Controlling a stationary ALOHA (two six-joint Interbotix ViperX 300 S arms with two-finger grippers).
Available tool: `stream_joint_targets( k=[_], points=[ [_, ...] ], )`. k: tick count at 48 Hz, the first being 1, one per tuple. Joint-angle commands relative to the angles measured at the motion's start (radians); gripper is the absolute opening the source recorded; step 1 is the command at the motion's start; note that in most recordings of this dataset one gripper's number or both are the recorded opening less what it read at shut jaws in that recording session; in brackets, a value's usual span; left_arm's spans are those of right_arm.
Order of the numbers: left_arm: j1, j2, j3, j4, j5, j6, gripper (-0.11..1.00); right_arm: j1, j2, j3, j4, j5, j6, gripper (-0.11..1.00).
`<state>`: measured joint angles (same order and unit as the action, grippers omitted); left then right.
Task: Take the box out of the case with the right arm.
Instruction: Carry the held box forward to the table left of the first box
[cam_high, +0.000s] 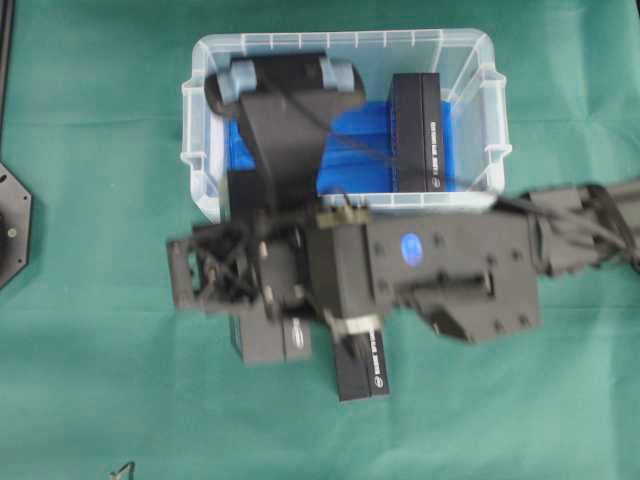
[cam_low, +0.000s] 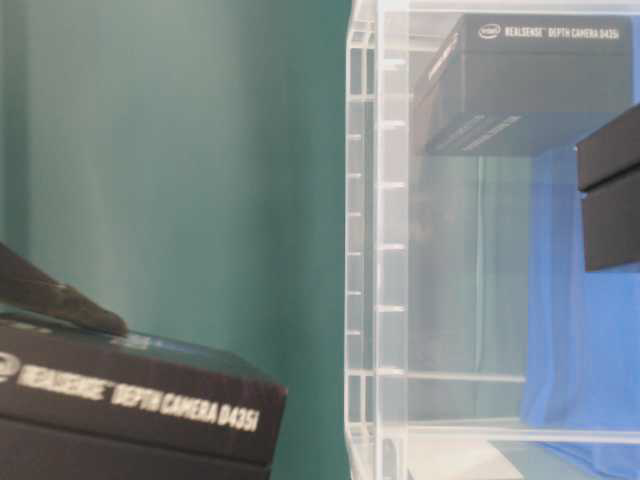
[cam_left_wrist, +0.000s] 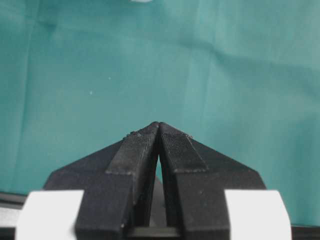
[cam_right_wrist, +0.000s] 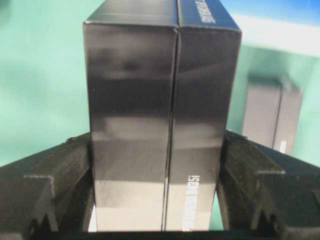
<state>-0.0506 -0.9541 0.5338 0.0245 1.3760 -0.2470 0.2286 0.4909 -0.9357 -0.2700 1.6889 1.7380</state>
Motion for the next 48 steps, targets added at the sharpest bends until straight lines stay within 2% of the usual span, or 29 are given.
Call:
stream_joint_targets(
  k=[1,7,31,38,48],
  points=[
    [-0.003,0.008,-0.015,0.003,-0.003,-0.002,0.00,0.023,-0.057,-0.028,-0.008,-0.006,0.018,0.66],
    [-0.003,0.008,-0.015,0.003,-0.003,-0.002,0.00,0.038,-0.055,-0.028,-0.006,-0.006,0.037,0.66],
    [-0.003,0.008,-0.014,0.003,-0.003,0.000,0.00,0.028,-0.018,-0.028,0.005,0.005,0.038,0.66],
    [-0.003,0.008,-0.014,0.003,-0.003,0.000,0.00,0.021,0.012,-0.023,0.038,0.009,0.041,0.66],
    [-0.003,0.008,-0.012,0.003,-0.003,0.000,0.00,0.011,0.078,0.006,0.117,-0.011,0.041,0.66]
  ],
)
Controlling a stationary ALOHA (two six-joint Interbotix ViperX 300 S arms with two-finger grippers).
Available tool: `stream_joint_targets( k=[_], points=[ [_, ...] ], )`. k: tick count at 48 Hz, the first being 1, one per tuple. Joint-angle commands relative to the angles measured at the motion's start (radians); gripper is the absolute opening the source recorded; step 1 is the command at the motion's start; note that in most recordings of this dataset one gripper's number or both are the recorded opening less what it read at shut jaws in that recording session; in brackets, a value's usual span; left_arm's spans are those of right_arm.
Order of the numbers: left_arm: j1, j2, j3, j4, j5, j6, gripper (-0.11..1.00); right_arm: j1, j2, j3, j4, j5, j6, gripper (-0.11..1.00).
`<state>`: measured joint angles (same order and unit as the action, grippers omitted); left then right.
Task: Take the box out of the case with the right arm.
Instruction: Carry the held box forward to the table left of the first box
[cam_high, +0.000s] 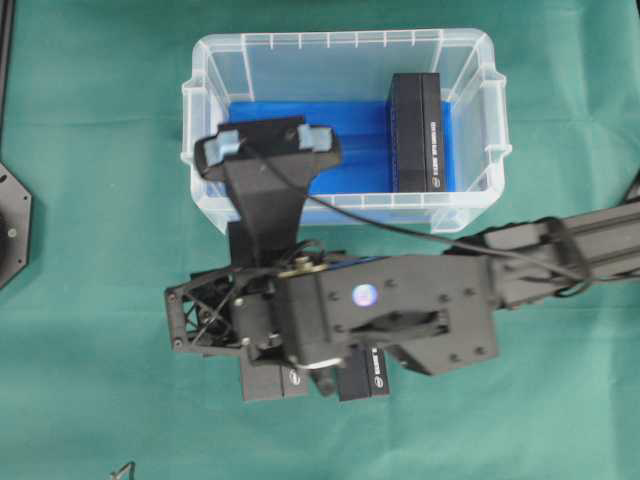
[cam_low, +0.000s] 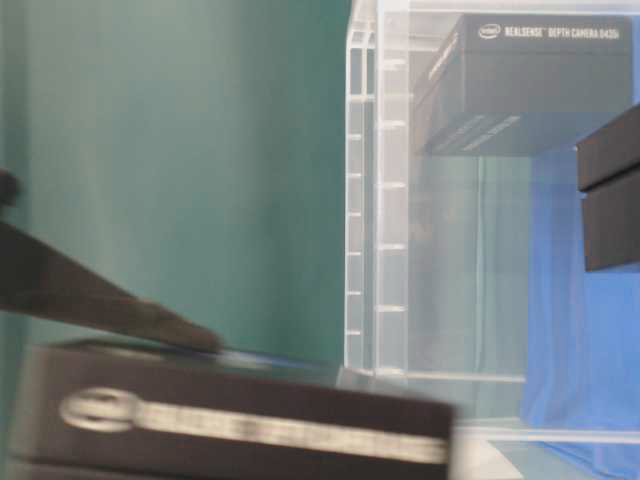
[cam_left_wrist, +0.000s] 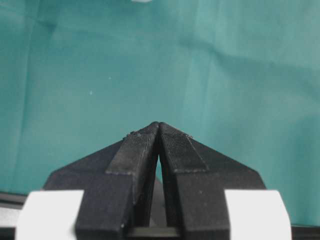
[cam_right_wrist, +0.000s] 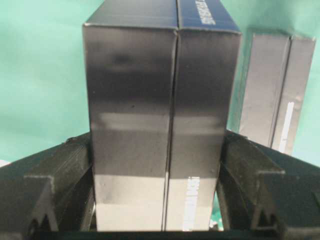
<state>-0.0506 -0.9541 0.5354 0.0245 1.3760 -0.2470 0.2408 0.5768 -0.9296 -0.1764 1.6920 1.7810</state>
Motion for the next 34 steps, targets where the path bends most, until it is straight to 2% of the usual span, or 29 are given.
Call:
stream_joint_targets(
  k=[1,11,34],
  points=[
    [-0.005,0.008,-0.015,0.003,-0.003,0.000,0.00,-0.003,-0.002,0.005,0.028,-0.018,-0.002,0.66],
    [-0.003,0.008,-0.014,0.003,-0.003,0.000,0.00,-0.009,0.044,0.072,0.077,-0.104,0.015,0.66],
    [-0.003,0.008,-0.014,0.003,-0.003,0.000,0.00,-0.014,0.055,0.313,0.132,-0.388,0.086,0.66]
  ],
)
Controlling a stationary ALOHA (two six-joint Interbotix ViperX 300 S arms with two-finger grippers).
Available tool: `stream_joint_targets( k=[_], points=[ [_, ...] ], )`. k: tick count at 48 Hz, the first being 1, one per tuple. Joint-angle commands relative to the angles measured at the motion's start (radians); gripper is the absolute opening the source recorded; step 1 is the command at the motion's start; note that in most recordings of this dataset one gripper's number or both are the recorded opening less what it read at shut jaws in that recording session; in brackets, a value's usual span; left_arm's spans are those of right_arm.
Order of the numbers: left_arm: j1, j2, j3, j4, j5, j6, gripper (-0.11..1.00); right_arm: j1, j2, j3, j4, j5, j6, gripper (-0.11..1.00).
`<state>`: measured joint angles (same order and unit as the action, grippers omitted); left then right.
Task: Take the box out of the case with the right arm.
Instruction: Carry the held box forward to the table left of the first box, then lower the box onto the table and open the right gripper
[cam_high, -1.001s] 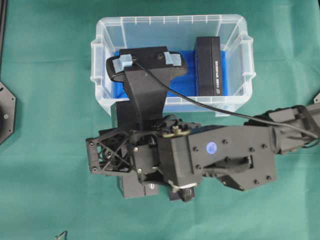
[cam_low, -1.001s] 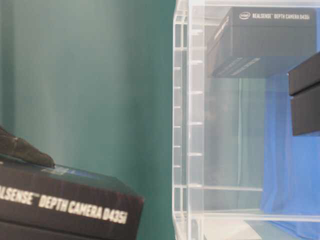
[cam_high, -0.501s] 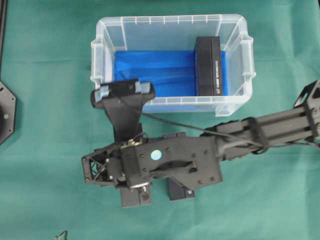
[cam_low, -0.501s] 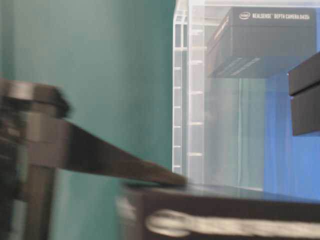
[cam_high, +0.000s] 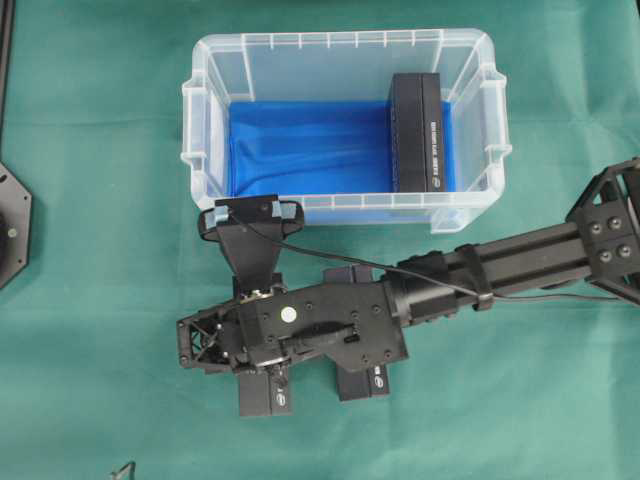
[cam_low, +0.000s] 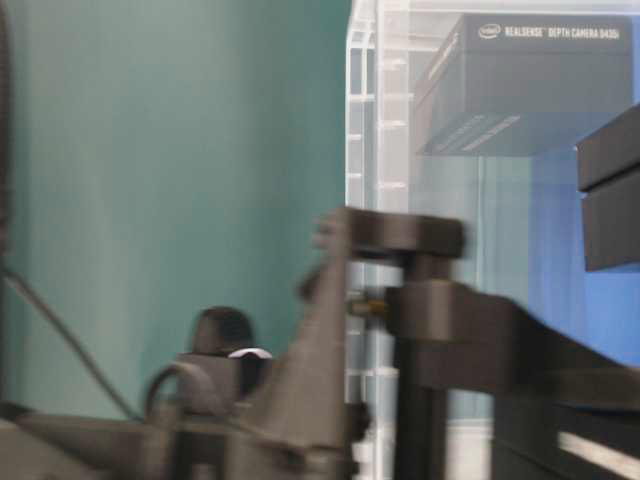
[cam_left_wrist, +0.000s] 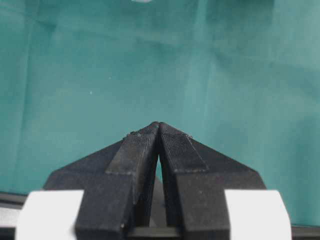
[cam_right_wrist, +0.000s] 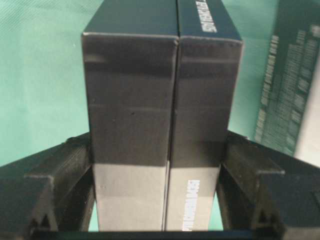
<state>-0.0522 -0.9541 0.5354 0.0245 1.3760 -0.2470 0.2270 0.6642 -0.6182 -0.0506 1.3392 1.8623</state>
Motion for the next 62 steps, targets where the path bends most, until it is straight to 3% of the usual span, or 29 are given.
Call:
stream_joint_targets(
  k=[1,40,50,62],
  points=[
    [-0.002,0.008,-0.012,0.003,-0.003,0.000,0.00,0.000,-0.032,0.009,0.008,-0.044,0.008,0.66],
    [-0.003,0.009,-0.012,0.003,-0.003,0.003,0.00,-0.006,-0.034,0.028,0.025,-0.046,0.011,0.67],
    [-0.002,0.008,-0.012,0.003,-0.003,0.003,0.00,-0.005,-0.034,0.028,0.021,-0.046,0.009,0.92],
    [-0.003,0.008,-0.012,0.003,-0.003,0.002,0.00,-0.005,-0.037,0.028,0.018,-0.046,0.008,0.91]
  ],
)
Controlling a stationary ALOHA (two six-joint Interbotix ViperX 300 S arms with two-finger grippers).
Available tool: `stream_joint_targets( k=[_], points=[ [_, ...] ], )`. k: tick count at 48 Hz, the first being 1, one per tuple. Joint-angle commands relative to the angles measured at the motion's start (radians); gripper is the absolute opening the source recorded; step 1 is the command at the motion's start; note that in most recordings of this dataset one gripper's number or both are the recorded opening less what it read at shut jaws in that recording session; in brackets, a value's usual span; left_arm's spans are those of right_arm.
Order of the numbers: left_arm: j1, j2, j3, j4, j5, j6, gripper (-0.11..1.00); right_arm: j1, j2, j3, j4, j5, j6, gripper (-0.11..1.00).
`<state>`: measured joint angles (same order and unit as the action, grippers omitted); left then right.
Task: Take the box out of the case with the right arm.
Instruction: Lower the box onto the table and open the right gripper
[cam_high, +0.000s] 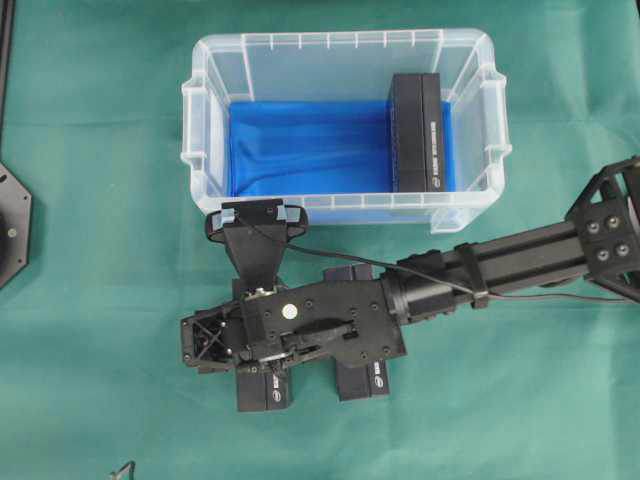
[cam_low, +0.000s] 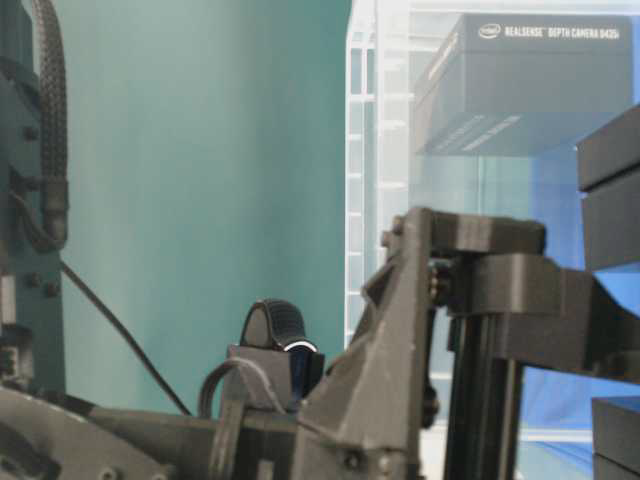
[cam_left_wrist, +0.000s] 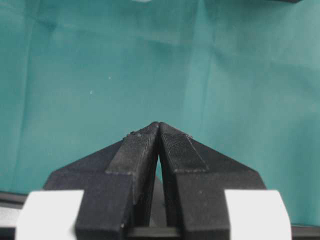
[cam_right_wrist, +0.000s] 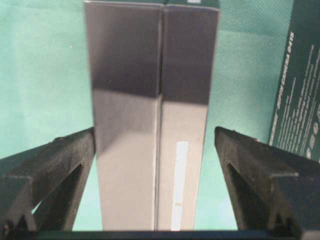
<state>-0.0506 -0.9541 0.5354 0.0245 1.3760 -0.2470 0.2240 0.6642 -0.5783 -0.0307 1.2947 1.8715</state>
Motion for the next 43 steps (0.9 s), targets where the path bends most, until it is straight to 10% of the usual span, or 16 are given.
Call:
stream_joint_targets(
  k=[1,43],
  points=[
    [-0.003,0.009,-0.012,0.003,-0.003,0.002,0.00,-0.003,-0.037,-0.012,-0.002,-0.002,-0.002,0.91],
    [-0.003,0.008,-0.014,0.003,-0.003,0.000,0.00,-0.014,-0.147,-0.147,-0.098,0.166,-0.041,0.91]
  ],
)
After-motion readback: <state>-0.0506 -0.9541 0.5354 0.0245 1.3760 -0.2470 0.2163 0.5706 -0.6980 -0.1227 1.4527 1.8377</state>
